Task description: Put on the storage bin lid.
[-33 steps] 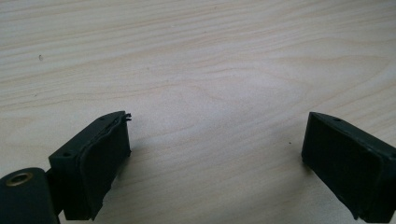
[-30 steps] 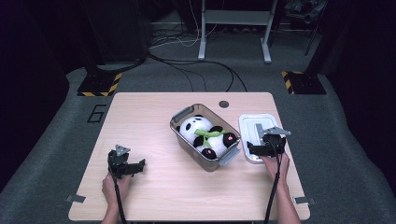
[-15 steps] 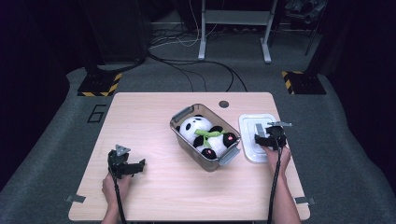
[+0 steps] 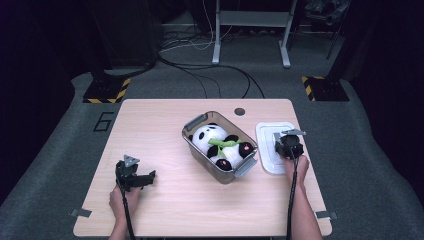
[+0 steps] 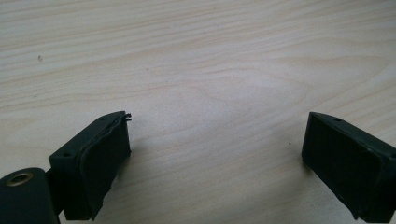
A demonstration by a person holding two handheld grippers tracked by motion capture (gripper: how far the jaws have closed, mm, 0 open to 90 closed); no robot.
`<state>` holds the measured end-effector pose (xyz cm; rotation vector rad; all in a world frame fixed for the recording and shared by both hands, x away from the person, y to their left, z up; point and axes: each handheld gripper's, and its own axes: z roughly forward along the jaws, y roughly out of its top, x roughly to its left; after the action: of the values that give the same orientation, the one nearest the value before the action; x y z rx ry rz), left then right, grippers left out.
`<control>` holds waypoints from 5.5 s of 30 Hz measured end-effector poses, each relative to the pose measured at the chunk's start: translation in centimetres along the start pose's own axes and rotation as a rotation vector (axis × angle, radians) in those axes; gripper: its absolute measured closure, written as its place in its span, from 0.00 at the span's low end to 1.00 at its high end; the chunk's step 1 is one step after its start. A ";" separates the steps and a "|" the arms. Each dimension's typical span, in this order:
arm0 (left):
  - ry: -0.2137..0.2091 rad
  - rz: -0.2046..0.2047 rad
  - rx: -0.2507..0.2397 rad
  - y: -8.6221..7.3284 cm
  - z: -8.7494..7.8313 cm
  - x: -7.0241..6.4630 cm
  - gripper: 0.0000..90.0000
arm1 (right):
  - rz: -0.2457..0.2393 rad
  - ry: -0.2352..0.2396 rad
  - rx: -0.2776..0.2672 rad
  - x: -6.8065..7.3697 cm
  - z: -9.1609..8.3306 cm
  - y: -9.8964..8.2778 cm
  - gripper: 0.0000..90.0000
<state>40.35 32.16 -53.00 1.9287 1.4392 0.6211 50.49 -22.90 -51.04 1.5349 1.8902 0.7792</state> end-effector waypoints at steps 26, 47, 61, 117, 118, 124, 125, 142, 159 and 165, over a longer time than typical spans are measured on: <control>-0.001 0.000 0.000 0.0 0.0 0.0 0.08 | 0.055 0.082 0.048 -0.1 -3.4 -2.5 0.67; -0.001 0.000 0.000 0.0 0.0 0.0 0.08 | 0.054 0.112 -0.009 -1.3 -5.5 -1.5 0.74; -0.001 0.000 0.000 0.0 0.0 0.0 0.08 | 0.026 0.100 -0.046 -1.7 -9.1 0.8 0.74; -0.002 0.000 0.000 0.0 0.0 0.0 0.08 | -0.299 0.464 -0.076 11.5 -13.1 12.8 0.74; -0.002 0.000 0.000 0.0 0.0 0.0 0.08 | -0.306 0.470 -0.077 11.8 -13.0 13.0 0.74; -0.002 0.000 -0.001 0.0 0.0 0.0 0.08 | -0.346 0.512 -0.046 14.0 -12.1 13.5 0.74; -0.003 -0.001 -0.001 0.0 0.0 0.0 0.08 | -0.359 0.516 -0.044 14.1 -11.8 13.5 0.74; -0.004 0.003 -0.001 0.0 0.0 0.0 0.09 | -0.363 0.543 0.075 17.8 -7.4 12.9 0.74; -0.001 0.002 -0.008 0.0 0.0 0.0 0.09 | -0.334 0.525 0.052 17.9 -7.9 11.5 0.74; -0.004 0.003 -0.004 0.0 0.0 0.0 0.09 | -0.308 0.542 0.039 17.6 -7.7 11.2 0.74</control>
<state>40.33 32.13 -53.00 1.9285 1.4320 0.6211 48.93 -4.38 -38.89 1.0755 2.4658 1.0927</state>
